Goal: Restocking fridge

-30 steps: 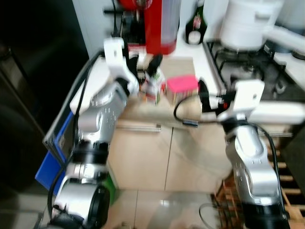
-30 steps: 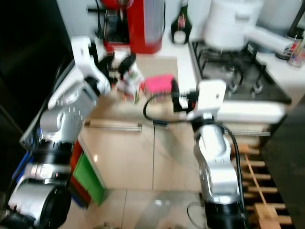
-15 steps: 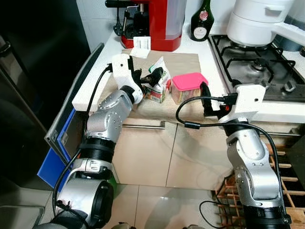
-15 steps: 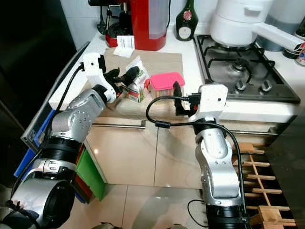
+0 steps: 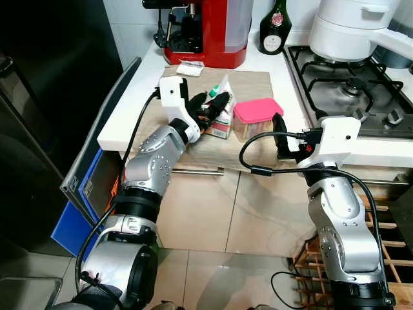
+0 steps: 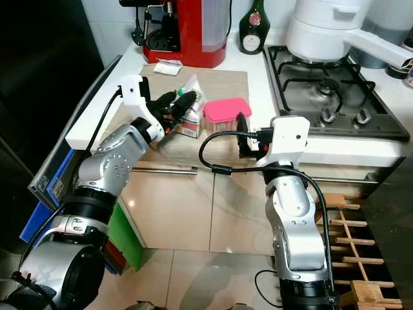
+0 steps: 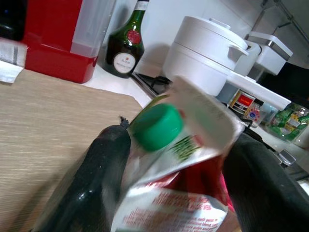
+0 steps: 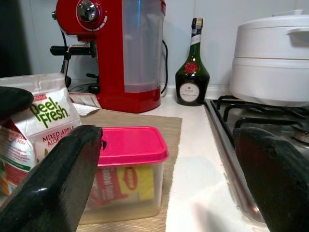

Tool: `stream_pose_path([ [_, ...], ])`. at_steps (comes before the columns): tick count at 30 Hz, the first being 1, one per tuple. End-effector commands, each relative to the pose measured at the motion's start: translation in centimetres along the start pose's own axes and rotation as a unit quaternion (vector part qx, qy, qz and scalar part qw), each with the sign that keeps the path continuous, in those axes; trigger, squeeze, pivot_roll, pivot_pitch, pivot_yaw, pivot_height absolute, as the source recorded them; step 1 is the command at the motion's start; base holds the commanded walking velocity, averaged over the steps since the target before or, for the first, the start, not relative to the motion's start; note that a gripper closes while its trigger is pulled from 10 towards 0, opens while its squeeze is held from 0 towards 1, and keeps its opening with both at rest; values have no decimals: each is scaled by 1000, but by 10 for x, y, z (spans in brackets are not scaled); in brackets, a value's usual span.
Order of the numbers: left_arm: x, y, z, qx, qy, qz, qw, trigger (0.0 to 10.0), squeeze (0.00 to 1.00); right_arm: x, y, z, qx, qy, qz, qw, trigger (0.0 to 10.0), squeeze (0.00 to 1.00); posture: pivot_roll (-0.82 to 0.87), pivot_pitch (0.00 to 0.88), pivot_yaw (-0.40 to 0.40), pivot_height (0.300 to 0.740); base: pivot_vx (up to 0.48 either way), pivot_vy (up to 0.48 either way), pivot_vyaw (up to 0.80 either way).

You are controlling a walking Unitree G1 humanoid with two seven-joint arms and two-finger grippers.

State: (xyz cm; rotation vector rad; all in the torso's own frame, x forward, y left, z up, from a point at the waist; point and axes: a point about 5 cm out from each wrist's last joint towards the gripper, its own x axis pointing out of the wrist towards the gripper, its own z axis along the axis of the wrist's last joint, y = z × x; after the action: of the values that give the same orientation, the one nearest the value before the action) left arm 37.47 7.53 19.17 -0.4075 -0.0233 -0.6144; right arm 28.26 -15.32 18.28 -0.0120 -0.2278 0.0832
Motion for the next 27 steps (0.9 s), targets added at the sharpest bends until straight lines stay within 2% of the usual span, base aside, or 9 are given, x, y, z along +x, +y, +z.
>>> stream_pose_path([
  [1, -1, 1, -3, 6, 2, 0, 1000, 0, 0, -3, -5, 4, -7, -4, -7, 1000, 10000, 0, -142, 0, 80, 732, 0, 0, 0],
  [9, -9, 6, 12, 32, -42, 12, 999, 0, 0, -2, -12, 2, -2, -1, -23, 1000, 10000, 0, -119, 0, 45, 732, 0, 0, 0],
  [14, -30, 9, 46, 92, -111, 43, 989, 0, 0, 3, -8, -3, 4, 2, -21, 1000, 10000, 0, -83, 0, 46, 732, 0, 0, 0],
  [15, -34, 10, 53, 107, -125, 56, 985, 2235, 0, 3, -8, -3, 6, 2, -21, 1000, 10000, 0, -67, 0, 49, 732, 0, 0, 0],
  [16, -37, 10, 57, 115, -133, 63, 982, 10000, 0, 4, -8, -4, 6, 2, -22, 1000, 10000, 0, -67, 0, 49, 732, 0, 0, 0],
  [19, -56, -12, 79, 183, -176, 63, 965, 10000, 0, 3, -4, -8, 6, 2, -20, 1000, 10000, 0, -31, 0, 51, 732, 0, 0, 0],
  [22, -67, -28, 70, 227, -167, 46, 958, 10000, 0, 4, -6, -9, -3, -4, -30, 1000, 10000, 0, -7, 0, 53, 732, 0, 0, 0],
  [24, -69, -24, 54, 230, -139, 54, 962, 10000, 0, 4, -8, -9, -1, -6, -42, 999, 10000, 0, -6, 0, 59, 732, 0, 0, 0],
  [27, -70, -16, 32, 195, -95, 75, 973, 10000, 0, 4, -9, -8, 1, -11, -50, 999, 10000, 0, -10, 0, 83, 732, 0, 0, 0],
])
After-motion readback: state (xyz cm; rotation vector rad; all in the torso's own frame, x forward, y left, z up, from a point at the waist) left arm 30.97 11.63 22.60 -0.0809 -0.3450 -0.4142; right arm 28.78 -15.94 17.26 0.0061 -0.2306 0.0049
